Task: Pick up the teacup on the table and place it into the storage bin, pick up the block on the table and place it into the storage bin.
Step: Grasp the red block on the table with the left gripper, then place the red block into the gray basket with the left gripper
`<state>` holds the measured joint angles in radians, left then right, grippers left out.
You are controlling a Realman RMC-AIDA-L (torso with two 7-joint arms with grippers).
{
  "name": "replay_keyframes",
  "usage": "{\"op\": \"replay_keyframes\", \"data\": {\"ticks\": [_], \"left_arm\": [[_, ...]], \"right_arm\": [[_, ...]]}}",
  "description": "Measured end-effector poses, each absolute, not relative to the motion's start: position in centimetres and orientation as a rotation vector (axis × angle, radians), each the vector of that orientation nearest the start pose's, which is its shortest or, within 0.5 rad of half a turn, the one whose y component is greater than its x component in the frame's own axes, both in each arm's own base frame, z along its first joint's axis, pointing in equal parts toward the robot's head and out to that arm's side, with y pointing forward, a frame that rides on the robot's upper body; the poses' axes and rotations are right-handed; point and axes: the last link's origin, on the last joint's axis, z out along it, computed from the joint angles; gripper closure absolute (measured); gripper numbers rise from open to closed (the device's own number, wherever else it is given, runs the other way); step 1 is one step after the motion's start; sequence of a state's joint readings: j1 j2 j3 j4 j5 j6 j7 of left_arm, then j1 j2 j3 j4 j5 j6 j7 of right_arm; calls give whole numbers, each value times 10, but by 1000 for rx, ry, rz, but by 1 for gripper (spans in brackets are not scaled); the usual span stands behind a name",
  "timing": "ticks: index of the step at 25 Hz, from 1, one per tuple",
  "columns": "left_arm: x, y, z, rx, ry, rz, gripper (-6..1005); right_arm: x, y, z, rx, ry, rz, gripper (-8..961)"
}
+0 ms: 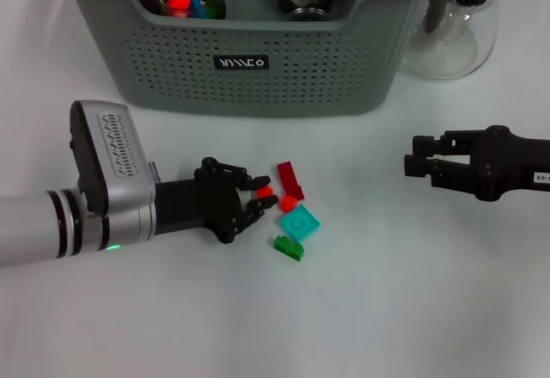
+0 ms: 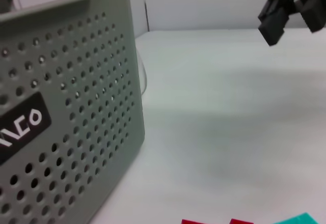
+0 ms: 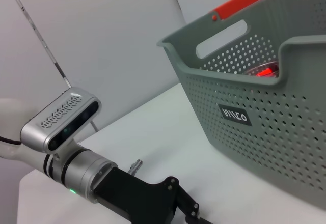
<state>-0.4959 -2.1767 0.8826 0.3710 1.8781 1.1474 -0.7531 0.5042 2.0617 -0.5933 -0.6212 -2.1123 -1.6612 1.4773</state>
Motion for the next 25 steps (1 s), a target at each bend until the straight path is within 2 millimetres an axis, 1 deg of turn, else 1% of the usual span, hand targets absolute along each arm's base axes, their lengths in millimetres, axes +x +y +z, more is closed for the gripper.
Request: {"op": "replay_keyframes", "data": {"ticks": [5,7,10,12,14,16,17,18,19,20,22,23,25], "left_arm": [[-288,302,-99,-2697,-265,-410,790],[-289,302,-95,-2696,-291,-423,790],[-286,298,-81,-2700,-336,-498,790],[-283,295,-66,-2709,-357,-567,790],[-276,290,-48,-2719,-383,-674,790],[-267,288,-21,-2710,-411,-808,791],[-261,289,-3,-2695,-435,-903,791],[-259,289,4,-2688,-437,-935,791],[-253,292,18,-2666,-462,-1014,791],[-248,294,28,-2650,-472,-1062,791],[-237,303,52,-2601,-491,-1161,791],[-229,311,65,-2577,-501,-1203,791],[-216,329,85,-2539,-529,-1212,791]], "right_arm": [[281,306,4,-2759,865,721,529],[282,306,4,-2759,864,720,529],[282,306,4,-2759,864,719,529],[282,306,5,-2760,863,718,529],[282,306,5,-2760,863,718,529],[282,306,5,-2760,862,717,529],[282,306,5,-2760,862,717,529],[282,306,5,-2760,862,717,529],[282,306,5,-2760,862,716,529],[282,306,5,-2760,862,715,529],[282,307,5,-2763,859,713,529],[281,307,4,-2764,857,713,529],[280,307,4,-2768,854,712,529]]}}
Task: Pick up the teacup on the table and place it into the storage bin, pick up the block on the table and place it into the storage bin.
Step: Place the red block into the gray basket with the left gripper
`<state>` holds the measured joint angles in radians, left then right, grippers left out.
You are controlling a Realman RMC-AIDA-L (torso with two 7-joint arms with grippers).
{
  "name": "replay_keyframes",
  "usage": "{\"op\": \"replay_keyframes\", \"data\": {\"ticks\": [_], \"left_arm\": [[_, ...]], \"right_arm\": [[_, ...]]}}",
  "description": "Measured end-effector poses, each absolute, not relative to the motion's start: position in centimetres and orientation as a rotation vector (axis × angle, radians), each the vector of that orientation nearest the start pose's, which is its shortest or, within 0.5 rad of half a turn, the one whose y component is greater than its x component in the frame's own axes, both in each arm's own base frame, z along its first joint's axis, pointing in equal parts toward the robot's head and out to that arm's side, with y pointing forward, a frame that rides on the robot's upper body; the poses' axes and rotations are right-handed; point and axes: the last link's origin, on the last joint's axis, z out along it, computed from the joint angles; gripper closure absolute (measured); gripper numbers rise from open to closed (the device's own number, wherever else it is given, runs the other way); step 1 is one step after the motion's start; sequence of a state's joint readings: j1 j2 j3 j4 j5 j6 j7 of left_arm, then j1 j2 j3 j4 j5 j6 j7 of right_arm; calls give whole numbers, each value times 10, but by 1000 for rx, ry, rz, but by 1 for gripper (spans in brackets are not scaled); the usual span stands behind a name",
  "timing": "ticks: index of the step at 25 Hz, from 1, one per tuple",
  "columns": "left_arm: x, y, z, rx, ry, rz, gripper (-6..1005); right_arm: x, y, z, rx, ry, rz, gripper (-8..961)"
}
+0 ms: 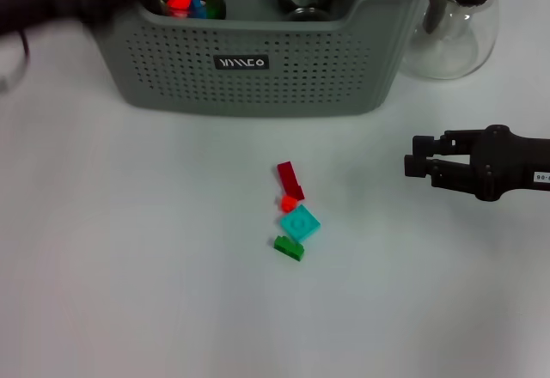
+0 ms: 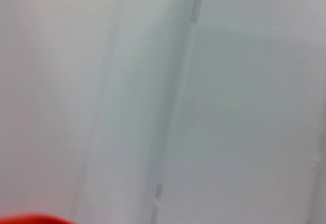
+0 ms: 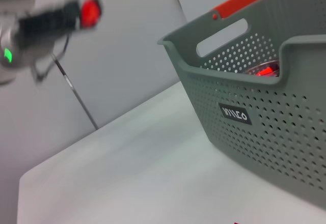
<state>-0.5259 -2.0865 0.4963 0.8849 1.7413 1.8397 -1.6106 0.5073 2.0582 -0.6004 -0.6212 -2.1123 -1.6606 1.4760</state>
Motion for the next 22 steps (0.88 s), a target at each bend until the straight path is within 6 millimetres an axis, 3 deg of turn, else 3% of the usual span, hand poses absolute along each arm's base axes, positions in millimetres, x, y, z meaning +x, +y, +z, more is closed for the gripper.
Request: {"op": "replay_keyframes", "data": {"ticks": [6,11,18,22], "left_arm": [[-180,404,124,-2443,-758,-1029,790],[-167,451,114,-2390,-893,-633,793],[-164,472,71,-2312,-932,-194,795],[-155,472,61,-2313,-900,-150,761]], "right_arm": [[279,307,2,-2775,844,715,529],[279,307,2,-2776,840,713,528],[280,306,2,-2774,844,720,528],[280,306,3,-2773,844,721,528]]}}
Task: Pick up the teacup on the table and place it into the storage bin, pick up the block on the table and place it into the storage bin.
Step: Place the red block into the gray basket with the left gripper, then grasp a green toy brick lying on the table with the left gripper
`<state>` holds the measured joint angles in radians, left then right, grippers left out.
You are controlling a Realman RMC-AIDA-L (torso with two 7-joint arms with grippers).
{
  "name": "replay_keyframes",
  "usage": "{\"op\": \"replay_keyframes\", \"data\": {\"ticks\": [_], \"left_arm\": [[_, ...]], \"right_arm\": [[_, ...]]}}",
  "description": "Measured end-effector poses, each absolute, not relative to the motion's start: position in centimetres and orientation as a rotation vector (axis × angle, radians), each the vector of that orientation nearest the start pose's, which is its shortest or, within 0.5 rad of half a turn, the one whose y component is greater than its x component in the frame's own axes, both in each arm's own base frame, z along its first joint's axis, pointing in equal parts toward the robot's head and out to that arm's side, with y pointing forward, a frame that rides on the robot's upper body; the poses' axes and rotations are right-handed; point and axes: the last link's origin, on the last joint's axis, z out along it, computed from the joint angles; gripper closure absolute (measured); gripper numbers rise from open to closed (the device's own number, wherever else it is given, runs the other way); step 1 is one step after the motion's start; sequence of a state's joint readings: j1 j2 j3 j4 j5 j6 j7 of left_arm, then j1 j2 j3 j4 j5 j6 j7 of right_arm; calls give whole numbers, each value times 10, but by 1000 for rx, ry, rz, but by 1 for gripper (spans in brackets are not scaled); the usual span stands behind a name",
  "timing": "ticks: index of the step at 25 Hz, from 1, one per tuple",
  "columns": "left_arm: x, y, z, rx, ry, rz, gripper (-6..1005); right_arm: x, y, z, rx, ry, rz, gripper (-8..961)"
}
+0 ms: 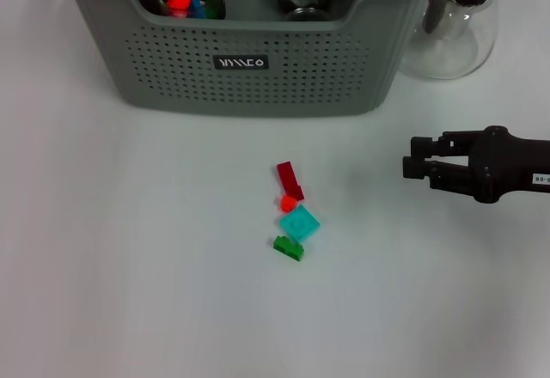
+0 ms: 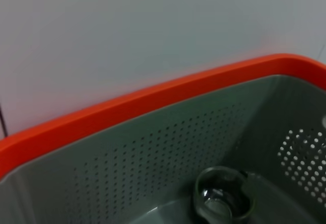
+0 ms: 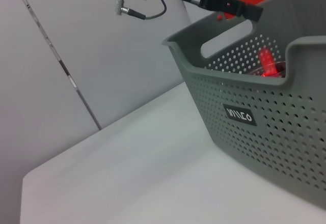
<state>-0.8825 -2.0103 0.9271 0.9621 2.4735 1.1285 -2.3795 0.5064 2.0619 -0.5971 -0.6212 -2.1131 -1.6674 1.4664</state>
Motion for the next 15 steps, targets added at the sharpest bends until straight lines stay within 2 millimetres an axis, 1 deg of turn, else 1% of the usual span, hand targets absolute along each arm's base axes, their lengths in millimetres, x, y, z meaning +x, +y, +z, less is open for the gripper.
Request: {"op": "replay_keyframes", "data": {"ticks": [4,6,8,9,11,13,14,15], "left_arm": [[-148,470,66,-2300,-881,-199,694],[-146,466,75,-2283,-874,-273,660],[-145,453,88,-2268,-836,-414,627],[-146,444,94,-2271,-803,-490,610],[-151,415,103,-2315,-678,-664,542],[-161,381,106,-2391,-537,-810,474],[-167,369,106,-2419,-495,-849,440],[-176,354,105,-2444,-464,-897,438]], "right_arm": [[280,307,3,-2771,844,718,528],[280,307,4,-2770,843,718,528],[280,307,4,-2768,844,718,528],[280,308,4,-2766,845,717,528],[280,308,4,-2765,846,718,528],[279,309,5,-2765,844,721,528],[279,309,5,-2763,844,721,528],[279,309,5,-2763,845,723,528]]}}
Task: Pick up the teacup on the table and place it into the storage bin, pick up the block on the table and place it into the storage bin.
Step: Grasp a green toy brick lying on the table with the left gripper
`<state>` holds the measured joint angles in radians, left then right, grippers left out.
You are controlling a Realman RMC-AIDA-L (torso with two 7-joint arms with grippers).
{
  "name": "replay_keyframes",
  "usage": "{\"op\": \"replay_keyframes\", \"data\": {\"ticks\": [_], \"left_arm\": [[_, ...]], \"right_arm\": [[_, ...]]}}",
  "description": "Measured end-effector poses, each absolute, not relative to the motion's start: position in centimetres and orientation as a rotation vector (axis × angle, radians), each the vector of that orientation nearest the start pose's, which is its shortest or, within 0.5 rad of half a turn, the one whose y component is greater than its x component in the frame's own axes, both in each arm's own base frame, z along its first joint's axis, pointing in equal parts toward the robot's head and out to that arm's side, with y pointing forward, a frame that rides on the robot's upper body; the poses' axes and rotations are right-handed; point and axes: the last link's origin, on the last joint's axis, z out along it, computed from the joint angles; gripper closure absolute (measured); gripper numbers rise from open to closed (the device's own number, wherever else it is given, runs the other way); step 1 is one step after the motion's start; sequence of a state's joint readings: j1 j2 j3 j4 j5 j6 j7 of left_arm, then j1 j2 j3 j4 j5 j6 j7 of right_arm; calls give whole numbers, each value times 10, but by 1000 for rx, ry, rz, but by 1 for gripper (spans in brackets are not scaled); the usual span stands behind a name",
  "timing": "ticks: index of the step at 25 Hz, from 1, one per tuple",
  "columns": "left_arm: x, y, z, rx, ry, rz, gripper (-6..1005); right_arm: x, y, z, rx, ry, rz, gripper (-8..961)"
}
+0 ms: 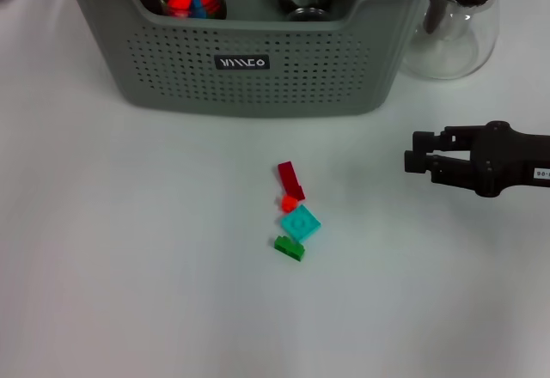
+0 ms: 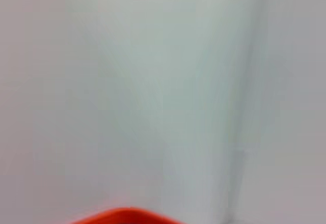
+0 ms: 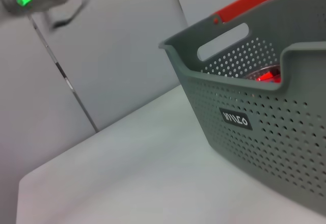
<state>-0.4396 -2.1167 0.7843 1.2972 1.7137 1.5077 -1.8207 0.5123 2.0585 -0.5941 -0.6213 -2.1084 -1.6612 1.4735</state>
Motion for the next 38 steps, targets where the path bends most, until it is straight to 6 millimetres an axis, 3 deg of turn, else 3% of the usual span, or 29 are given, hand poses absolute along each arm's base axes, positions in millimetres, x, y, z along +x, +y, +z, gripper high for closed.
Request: {"op": "replay_keyframes", "data": {"ticks": [4,8,12,18,38], "left_arm": [[-223,310,84,-2490,-402,-934,442],[-263,278,35,-2593,-376,-842,459],[-280,260,-23,-2719,-408,-809,476],[-290,257,-74,-2801,-360,-655,502],[-289,260,-110,-2851,-301,-526,560]], "right_arm": [[279,309,5,-2761,849,724,528],[279,310,7,-2757,863,725,528],[276,312,7,-2761,859,729,528],[274,313,5,-2766,865,728,528],[273,313,3,-2773,868,725,528]]}}
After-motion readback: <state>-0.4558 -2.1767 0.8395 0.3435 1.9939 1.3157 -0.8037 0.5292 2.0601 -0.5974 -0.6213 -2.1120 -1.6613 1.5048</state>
